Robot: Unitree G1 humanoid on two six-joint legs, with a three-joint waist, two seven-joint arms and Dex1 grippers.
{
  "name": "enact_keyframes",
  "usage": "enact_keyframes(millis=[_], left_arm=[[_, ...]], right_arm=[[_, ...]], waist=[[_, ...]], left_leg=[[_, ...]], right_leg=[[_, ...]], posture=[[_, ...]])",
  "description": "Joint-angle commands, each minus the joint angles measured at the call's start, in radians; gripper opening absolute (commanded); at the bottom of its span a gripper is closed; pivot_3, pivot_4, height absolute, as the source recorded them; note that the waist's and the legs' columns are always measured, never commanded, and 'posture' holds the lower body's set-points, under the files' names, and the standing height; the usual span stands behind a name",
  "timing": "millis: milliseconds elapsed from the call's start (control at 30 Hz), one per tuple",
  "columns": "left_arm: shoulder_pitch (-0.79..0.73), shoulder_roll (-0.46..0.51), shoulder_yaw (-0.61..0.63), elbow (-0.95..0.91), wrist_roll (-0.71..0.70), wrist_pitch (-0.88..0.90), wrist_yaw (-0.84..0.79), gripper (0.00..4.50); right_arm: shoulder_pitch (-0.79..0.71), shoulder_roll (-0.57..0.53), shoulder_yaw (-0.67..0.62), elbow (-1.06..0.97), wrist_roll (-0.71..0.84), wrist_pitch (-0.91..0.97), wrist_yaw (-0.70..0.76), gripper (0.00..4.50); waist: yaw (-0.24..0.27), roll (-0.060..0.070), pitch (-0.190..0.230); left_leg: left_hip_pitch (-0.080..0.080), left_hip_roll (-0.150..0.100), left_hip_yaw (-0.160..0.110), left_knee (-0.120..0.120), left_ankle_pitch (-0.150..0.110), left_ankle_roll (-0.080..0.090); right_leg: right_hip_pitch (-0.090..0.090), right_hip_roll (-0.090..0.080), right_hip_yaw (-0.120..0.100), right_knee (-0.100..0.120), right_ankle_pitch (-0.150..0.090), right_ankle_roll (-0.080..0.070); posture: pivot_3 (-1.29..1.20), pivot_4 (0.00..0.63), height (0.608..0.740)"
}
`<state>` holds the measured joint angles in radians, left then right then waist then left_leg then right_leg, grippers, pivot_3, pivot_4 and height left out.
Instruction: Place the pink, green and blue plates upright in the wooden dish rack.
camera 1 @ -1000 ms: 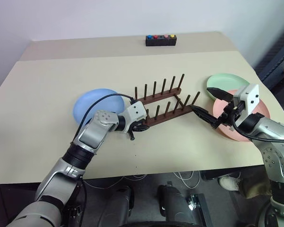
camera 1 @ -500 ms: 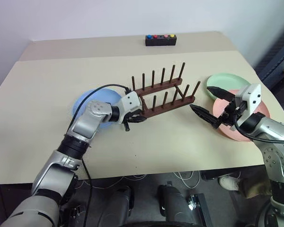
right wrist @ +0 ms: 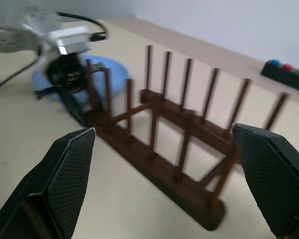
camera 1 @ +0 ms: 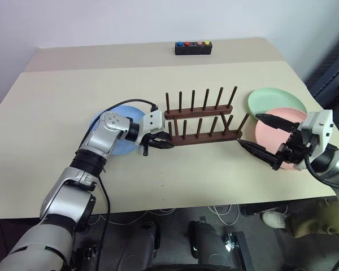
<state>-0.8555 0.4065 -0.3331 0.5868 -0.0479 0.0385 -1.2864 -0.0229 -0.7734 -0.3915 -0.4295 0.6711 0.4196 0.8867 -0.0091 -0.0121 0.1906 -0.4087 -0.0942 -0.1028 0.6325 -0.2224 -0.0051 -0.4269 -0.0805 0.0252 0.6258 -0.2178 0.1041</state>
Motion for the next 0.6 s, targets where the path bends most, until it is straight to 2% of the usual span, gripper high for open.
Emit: enact_keyframes(millis=[33,400,467,500,533,600], left_arm=[[-0.037,-0.012,0.003,0.019,0.011,-0.055,-0.019,0.71],[-0.050,-0.037,0.005,0.063,0.045,-0.070,-0.003,0.71],[-0.050,-0.040,0.014,0.061,0.037,-0.031,-0.004,0.71],[-0.052,-0.041,0.018,0.063,0.034,-0.009,-0.004,1.79],[-0.053,-0.043,0.024,0.066,0.041,-0.031,0.020,2.14],[-0.056,-0.047,0.035,0.072,0.049,-0.050,0.060,3.23]], right_arm=[[-0.004,-0.007,-0.014,-0.054,0.011,-0.002,-0.013,4.50],[-0.013,-0.013,-0.016,-0.039,0.000,-0.021,-0.008,4.50],[-0.021,-0.012,-0.011,-0.034,-0.004,-0.025,-0.008,4.50],[-0.024,-0.011,-0.008,-0.033,-0.005,-0.027,-0.009,4.50],[-0.027,-0.011,-0.005,-0.030,-0.008,-0.029,-0.009,4.50],[-0.033,-0.010,0.000,-0.026,-0.010,-0.030,-0.008,4.50]], waist=[[-0.002,0.000,0.000],[0.000,0.000,0.000],[0.000,0.000,0.000],[0.000,0.000,0.000],[0.000,0.000,0.000],[0.000,0.000,0.000]], left_leg=[[0.000,0.000,0.000,0.000,0.000,0.000],[0.000,0.000,0.000,0.000,0.000,0.000],[0.000,0.000,0.000,0.000,0.000,0.000],[0.000,0.000,0.000,0.000,0.000,0.000],[0.000,0.000,0.000,0.000,0.000,0.000],[0.000,0.000,0.000,0.000,0.000,0.000]], right_leg=[[0.000,0.000,0.000,0.000,0.000,0.000],[0.000,0.001,0.000,0.000,0.000,0.000],[0.000,0.001,0.000,0.000,0.000,0.000],[0.000,0.001,0.000,0.001,0.000,0.000],[0.000,0.001,0.000,0.000,0.000,0.000],[0.000,0.001,0.000,0.001,0.000,0.000]], posture=[[0.00,0.150,0.740],[0.00,0.150,0.740],[0.00,0.150,0.740],[0.00,0.150,0.740],[0.00,0.150,0.740],[0.00,0.150,0.740]])
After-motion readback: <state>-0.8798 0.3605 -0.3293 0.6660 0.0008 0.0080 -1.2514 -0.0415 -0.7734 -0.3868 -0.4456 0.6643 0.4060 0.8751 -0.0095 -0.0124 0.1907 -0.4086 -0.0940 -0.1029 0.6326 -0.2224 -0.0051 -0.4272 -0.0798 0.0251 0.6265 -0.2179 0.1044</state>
